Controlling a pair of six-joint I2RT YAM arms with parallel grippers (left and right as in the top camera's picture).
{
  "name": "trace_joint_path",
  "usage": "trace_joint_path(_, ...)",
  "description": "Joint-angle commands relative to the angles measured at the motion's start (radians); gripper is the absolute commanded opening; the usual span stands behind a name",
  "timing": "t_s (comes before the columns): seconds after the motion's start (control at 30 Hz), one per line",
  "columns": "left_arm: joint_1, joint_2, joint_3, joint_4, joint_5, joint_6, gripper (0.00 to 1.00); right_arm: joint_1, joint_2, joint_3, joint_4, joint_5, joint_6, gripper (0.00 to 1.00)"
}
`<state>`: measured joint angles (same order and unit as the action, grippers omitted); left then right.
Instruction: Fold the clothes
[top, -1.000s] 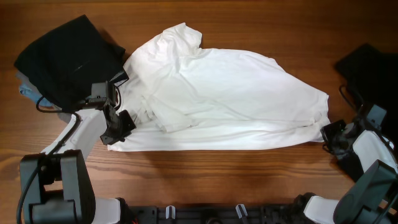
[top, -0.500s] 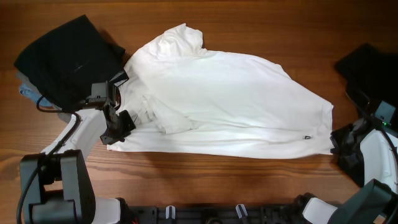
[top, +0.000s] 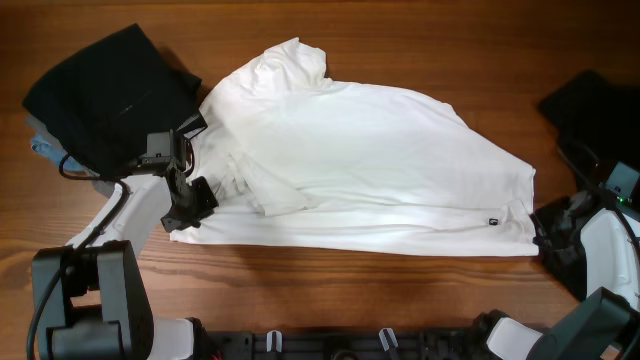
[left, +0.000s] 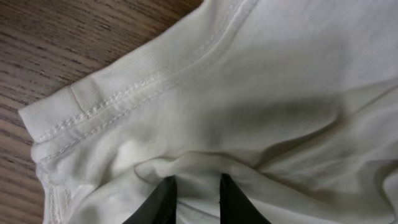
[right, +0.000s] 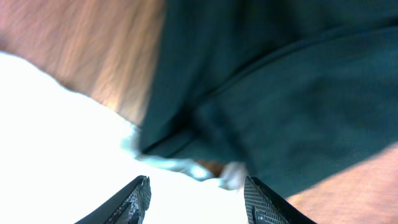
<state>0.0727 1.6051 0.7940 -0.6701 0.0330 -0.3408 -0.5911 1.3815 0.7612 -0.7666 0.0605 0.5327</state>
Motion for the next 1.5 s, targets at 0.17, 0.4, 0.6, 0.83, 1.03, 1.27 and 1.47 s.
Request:
trace_joint_path(0.17, 0.014, -0.080, 0.100, -0.134, 0.138, 0.050, 0.37, -0.001, -0.009, 0.013, 0.116, -0.448, -0.239, 0.58)
trace_joint_path(0.4, 0.014, -0.213, 0.136, -0.185, 0.208, 0.050, 0.50, -0.001, -0.009, 0.011, 0.225, -0.597, -0.267, 0.59)
trace_joint_path(0.6, -0.026, -0.222, 0.130, -0.151, 0.245, 0.049, 0.26, -0.001, -0.009, 0.011, 0.245, -0.604, -0.261, 0.59)
trace_joint_path(0.83, -0.184, -0.122, 0.102, -0.090, 0.246, 0.050, 0.56, -0.001, -0.009, 0.011, 0.238, -0.603, -0.263, 0.59)
trace_joint_path(1.03, -0.275, 0.003, 0.102, -0.063, 0.247, 0.049, 0.54, -0.001, -0.009, 0.011, 0.235, -0.591, -0.265, 0.59)
trace_joint_path(1.27, -0.326, 0.087, 0.102, -0.023, 0.253, 0.048, 0.29, -0.001, -0.009, 0.011, 0.232, -0.573, -0.264, 0.59)
trace_joint_path(1.47, -0.335, 0.087, 0.103, 0.005, 0.293, 0.049, 0.04, -0.001, -0.009, 0.009, 0.231, -0.573, -0.264, 0.59)
